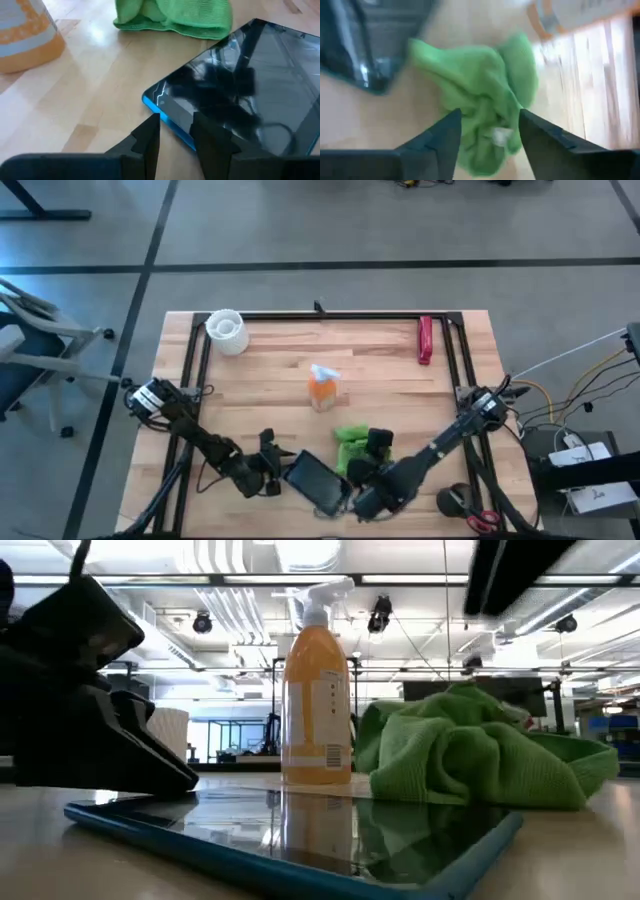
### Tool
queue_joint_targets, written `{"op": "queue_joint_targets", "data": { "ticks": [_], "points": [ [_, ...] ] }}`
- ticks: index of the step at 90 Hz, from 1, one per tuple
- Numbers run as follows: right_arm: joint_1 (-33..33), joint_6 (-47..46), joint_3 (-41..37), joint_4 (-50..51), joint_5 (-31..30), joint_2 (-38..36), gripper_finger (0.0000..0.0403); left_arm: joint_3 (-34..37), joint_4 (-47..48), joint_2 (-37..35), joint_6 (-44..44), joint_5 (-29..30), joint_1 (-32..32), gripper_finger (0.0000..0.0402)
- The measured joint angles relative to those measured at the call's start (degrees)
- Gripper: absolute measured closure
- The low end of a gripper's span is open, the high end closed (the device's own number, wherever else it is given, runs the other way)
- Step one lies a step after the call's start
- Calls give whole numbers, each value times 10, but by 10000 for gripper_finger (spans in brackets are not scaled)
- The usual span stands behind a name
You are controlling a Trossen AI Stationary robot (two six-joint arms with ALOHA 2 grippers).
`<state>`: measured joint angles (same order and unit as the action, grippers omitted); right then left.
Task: Apply microfiber cloth
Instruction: Wipe the blue tablet with the green microfiber cloth
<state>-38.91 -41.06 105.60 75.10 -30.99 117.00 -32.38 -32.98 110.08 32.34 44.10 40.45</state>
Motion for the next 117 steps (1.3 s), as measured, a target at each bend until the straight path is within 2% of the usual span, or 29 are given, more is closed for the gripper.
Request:
{"op": "queue_joint_targets", "data": {
  "ticks": [12, 27, 44, 71, 92, 98, 117],
  "points": [
    [-33, 55, 17, -66, -13, 13, 214, 0, -9, 18, 11, 15, -4, 303],
    [-52, 115, -8, -157, -16, 61, 225, 0, -35, 36, 13, 50, -5, 303],
    [-53, 179, -9, -191, -16, 125, 236, 1, -36, 37, 12, 55, -9, 303],
    [-37, 297, -7, -223, -37, 179, 237, 2, -36, 37, 11, 54, -13, 303],
    [-27, 395, -8, -254, -133, 197, 249, 4, -41, 37, 5, 60, -14, 303],
    [-24, 418, -9, -265, -140, 193, 256, 4, -40, 37, 5, 65, -14, 303],
    [-18, 435, 15, -255, -193, 184, 273, 4, -39, 37, 5, 73, -14, 303]
  ]
}}
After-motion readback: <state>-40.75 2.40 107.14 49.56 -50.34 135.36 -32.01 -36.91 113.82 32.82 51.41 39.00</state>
